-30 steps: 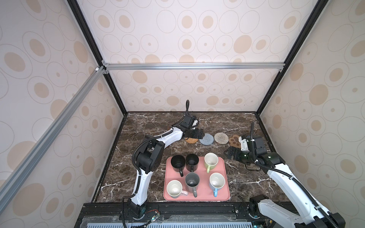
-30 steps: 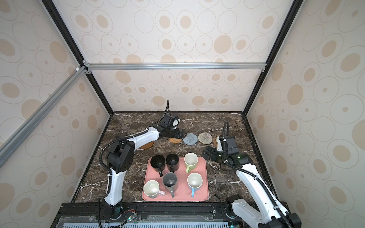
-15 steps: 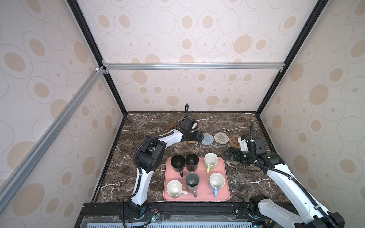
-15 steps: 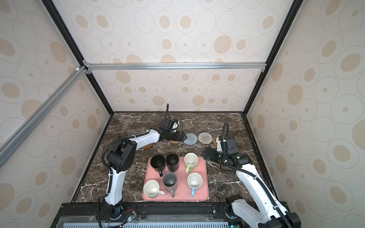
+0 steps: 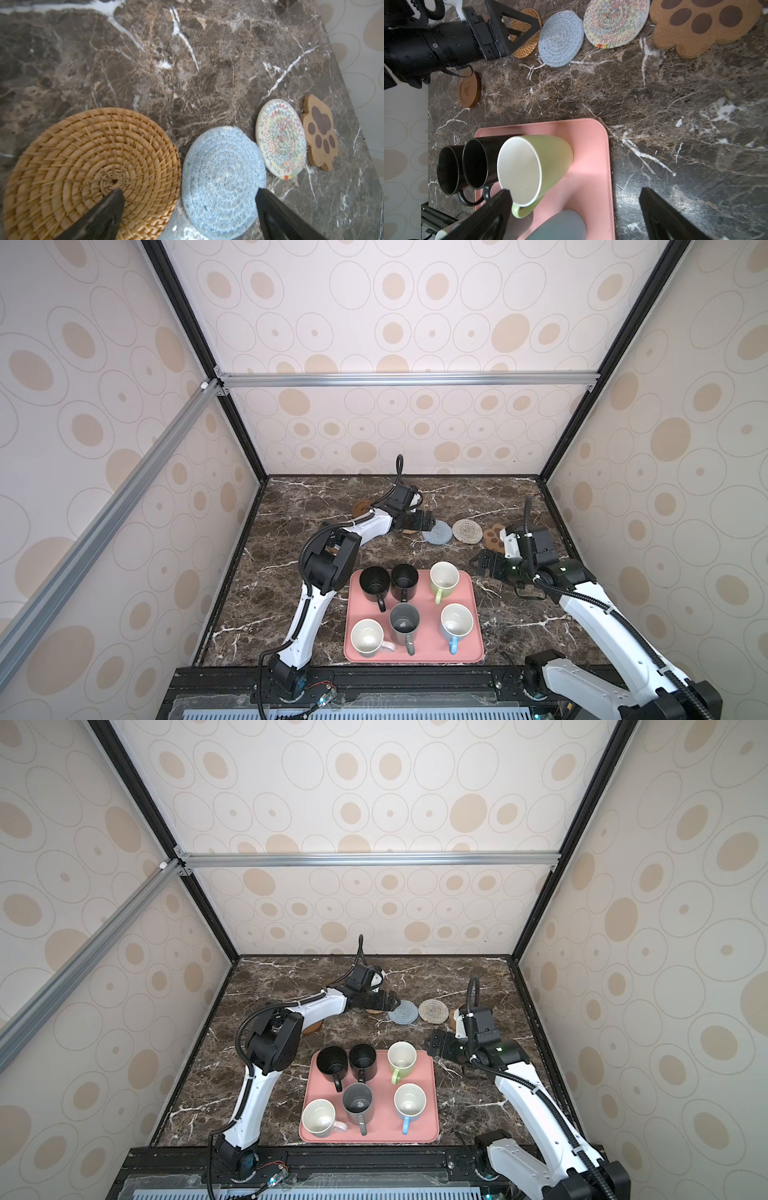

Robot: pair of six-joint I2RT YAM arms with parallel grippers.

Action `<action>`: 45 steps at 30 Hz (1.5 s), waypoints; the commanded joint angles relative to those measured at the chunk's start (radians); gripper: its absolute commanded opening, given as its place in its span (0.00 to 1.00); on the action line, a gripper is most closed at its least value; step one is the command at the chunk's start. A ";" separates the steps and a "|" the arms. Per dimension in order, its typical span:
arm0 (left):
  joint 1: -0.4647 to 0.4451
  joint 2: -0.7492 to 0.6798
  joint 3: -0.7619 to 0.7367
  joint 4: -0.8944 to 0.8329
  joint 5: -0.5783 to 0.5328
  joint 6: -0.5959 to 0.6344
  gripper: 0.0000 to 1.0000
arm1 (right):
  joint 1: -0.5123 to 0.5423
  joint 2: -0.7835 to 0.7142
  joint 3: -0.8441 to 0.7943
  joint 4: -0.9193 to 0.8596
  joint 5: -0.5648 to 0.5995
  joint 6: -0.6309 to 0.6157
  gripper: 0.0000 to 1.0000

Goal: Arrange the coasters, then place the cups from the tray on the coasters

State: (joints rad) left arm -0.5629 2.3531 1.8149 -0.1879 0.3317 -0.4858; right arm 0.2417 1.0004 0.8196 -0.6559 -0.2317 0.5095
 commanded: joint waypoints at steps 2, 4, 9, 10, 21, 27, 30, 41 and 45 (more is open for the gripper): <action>0.012 0.079 0.057 -0.107 -0.027 -0.029 1.00 | 0.008 -0.009 0.023 -0.022 0.006 -0.008 1.00; 0.021 0.090 0.078 -0.117 -0.036 -0.038 1.00 | 0.008 -0.014 0.021 -0.024 0.008 -0.008 1.00; 0.057 0.092 0.083 -0.116 -0.052 -0.060 1.00 | 0.008 -0.026 0.012 -0.027 0.014 -0.005 1.00; 0.065 0.093 0.083 -0.113 -0.055 -0.060 1.00 | 0.008 -0.028 0.011 -0.028 0.014 -0.003 1.00; 0.084 0.109 0.087 -0.100 -0.020 -0.056 1.00 | 0.008 -0.025 0.004 -0.017 0.009 0.007 1.00; 0.060 0.130 0.122 -0.092 0.001 -0.062 1.00 | 0.008 -0.026 0.005 -0.016 0.012 0.011 1.00; 0.050 0.137 0.136 -0.093 0.006 -0.063 1.00 | 0.008 -0.027 0.006 -0.019 0.012 0.011 1.00; 0.042 0.105 0.085 -0.089 0.007 -0.058 1.00 | 0.008 -0.029 0.008 -0.020 0.014 0.011 1.00; 0.034 0.064 0.009 -0.041 0.010 -0.069 1.00 | 0.007 -0.034 0.003 -0.020 0.013 0.013 1.00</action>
State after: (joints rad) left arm -0.5064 2.4153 1.8919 -0.1505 0.3168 -0.5278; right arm 0.2417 0.9833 0.8204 -0.6662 -0.2283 0.5125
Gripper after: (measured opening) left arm 0.999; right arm 0.997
